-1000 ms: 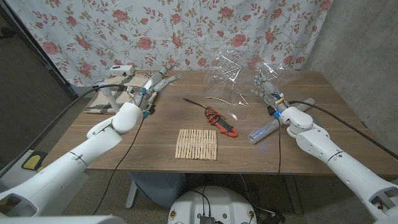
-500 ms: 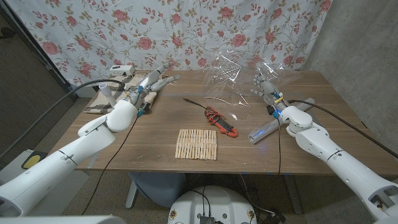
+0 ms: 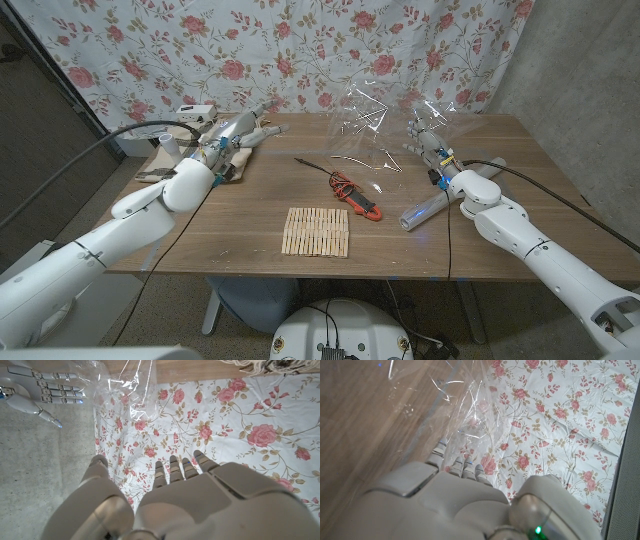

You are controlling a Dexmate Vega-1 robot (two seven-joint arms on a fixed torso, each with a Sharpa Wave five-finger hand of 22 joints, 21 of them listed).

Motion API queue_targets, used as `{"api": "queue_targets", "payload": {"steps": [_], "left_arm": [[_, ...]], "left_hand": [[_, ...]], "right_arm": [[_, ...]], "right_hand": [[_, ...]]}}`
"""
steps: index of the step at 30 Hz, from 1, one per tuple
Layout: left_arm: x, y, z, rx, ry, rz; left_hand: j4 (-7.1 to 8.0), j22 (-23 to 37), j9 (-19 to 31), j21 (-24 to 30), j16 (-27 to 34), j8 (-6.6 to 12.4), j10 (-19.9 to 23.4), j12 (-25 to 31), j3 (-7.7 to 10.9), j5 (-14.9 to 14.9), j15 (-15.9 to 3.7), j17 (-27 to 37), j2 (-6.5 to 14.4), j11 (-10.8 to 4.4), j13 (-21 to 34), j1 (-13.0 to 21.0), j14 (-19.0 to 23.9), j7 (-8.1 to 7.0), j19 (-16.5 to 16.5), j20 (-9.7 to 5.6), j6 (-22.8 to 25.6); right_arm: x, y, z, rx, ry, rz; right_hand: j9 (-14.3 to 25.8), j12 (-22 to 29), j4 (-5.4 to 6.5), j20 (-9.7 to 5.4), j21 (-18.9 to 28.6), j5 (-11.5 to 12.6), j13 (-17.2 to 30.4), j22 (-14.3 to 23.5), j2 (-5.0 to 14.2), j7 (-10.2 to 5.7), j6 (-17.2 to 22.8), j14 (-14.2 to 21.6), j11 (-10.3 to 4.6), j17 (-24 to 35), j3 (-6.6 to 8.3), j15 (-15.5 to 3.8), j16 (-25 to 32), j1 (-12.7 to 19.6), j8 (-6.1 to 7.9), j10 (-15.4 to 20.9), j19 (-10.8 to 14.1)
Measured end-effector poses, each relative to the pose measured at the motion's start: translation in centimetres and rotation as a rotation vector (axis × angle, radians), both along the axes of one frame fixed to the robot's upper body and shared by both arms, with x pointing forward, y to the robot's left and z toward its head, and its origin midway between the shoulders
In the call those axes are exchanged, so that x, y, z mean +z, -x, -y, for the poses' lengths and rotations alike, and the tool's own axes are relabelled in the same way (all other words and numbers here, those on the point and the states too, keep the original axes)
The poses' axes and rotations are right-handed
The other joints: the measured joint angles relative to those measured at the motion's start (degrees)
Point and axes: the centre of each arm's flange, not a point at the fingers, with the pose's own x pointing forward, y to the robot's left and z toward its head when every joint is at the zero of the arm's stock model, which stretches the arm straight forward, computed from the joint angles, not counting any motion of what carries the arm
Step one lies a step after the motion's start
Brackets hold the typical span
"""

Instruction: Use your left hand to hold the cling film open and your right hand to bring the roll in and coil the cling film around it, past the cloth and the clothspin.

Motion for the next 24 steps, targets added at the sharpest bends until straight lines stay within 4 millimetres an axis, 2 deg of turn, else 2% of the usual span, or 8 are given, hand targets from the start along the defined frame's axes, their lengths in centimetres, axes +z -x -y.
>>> {"api": "queue_targets", "payload": {"steps": [6, 11, 24], "left_arm": [[0.2, 0.6, -0.1, 0.032, -0.035, 0.06], [0.3, 1.0, -0.1, 0.054, -0.072, 0.087], [0.9, 3.1, 0.0, 0.119, -0.202, 0.168]], "left_hand": [[-0.16, -0.12, 0.0, 0.0, 0.0, 0.0, 0.78, 0.01, 0.16, 0.0, -0.28, 0.0, 0.23, -0.21, 0.0, 0.21, 0.28, -0.36, 0.48, -0.1, 0.71], [-0.16, -0.12, 0.0, 0.0, 0.0, 0.2, 1.0, 0.01, 0.16, 0.0, -0.59, 0.0, -0.09, -0.43, 0.0, 0.52, 0.59, -0.05, 0.48, -0.1, 1.02], [-0.16, -0.12, -0.01, 0.0, 0.0, 0.28, 1.49, 0.44, 0.16, 0.22, -0.9, 0.0, -0.31, -0.93, 0.0, 0.74, 0.91, -0.24, 0.79, 0.22, 1.42]], "right_arm": [[0.0, 0.0, -0.1, 0.007, -0.005, 0.014], [0.1, 0.1, -0.3, 0.013, -0.006, 0.027], [0.1, 0.4, -0.4, 0.017, -0.003, 0.042]], "right_hand": [[0.0, 0.0, -0.08, -0.3, -0.18, 0.0, 0.0, 0.0, 0.01, 0.23, 0.23, 0.0, 0.0, 0.0, 0.08, -0.01, 0.0, 0.01, 0.0, 0.0, -0.3], [0.0, 0.0, -0.23, -0.3, -0.18, 0.0, 0.0, 0.0, 0.23, 0.23, 0.23, 0.0, 0.0, 0.01, 0.23, 0.0, 0.0, 0.23, 0.0, 0.0, -0.3], [0.0, 0.03, -0.23, -0.3, -0.18, 0.0, 0.01, 0.0, 0.23, 0.22, 0.23, 0.0, -0.31, 0.01, 0.23, -0.01, 0.0, 0.23, 0.0, -0.31, -0.29]]}}
